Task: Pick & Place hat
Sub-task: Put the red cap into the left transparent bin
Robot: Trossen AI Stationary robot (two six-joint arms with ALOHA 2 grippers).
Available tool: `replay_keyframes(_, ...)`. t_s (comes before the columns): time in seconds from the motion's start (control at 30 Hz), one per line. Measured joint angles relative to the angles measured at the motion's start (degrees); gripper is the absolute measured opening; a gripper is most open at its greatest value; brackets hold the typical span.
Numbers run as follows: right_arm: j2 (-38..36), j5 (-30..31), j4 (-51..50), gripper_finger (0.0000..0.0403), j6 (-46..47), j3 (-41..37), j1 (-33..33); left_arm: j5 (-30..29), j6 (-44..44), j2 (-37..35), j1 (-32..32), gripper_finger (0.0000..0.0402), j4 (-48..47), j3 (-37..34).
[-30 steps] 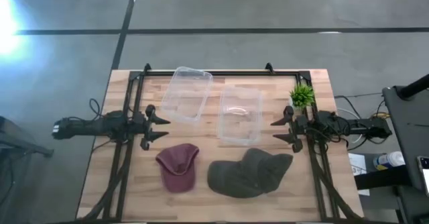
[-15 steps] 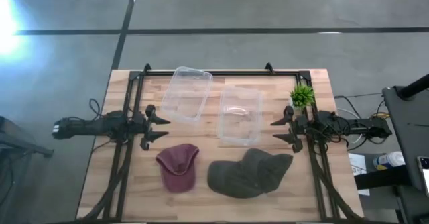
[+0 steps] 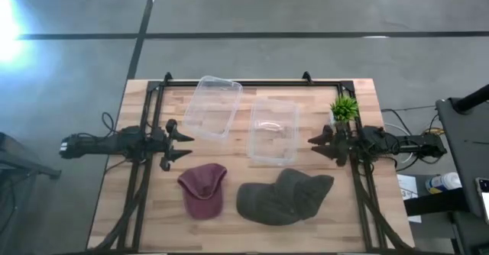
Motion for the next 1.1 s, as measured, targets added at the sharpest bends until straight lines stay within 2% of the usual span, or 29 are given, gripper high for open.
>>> replay_keyframes(0.07,0.02,0.75,-0.18,0.0228,10.09,0.00,0.00,0.00,0.00,0.01,0.00,0.0213,-0.02,0.00)
replay_keyframes(0.23,-0.02,0.50,-0.26,0.0228,27.87,0.00,0.02,-0.02,-0.01,0.00,0.02,0.0213,-0.02,0.00)
replay_keyframes(0.37,0.02,1.09,0.38,0.0228,28.01,0.00,-0.10,-0.02,0.00,0.05,0.03,0.0213,-0.02,0.00)
replay_keyframes(0.47,0.17,4.99,1.50,0.0228,26.19,0.00,-0.09,-0.02,0.00,0.05,0.02,0.0213,-0.02,0.00)
replay_keyframes(0.63,1.99,7.91,4.99,0.0228,31.94,0.01,-0.18,-0.01,0.00,0.05,0.02,0.0213,-0.07,0.00)
replay_keyframes(0.73,5.95,8.23,8.29,0.0228,33.93,0.00,-0.11,-0.02,-1.14,0.05,0.02,0.0213,0.47,0.00)
replay_keyframes(0.8,10.48,9.00,9.97,0.0228,34.55,1.36,0.24,0.86,-8.80,0.07,-0.07,0.0213,4.11,0.00)
replay_keyframes(0.87,16.60,9.16,8.60,0.0228,33.55,5.58,0.90,1.36,-22.74,0.05,-0.07,0.0213,8.92,0.00)
replay_keyframes(0.93,23.44,6.79,3.83,0.0228,31.25,11.69,1.92,1.11,-37.34,0.05,-0.07,0.0213,13.64,0.00)
replay_keyframes(1.0,30.00,1.79,-7.47,0.0228,28.36,19.18,3.16,-0.90,-42.90,0.08,-0.07,0.0213,17.54,0.00)
replay_keyframes(1.1,39.39,-3.45,-30.47,0.0228,26.09,29.98,5.59,-4.69,-44.68,0.09,-0.04,0.0213,21.93,0.00)
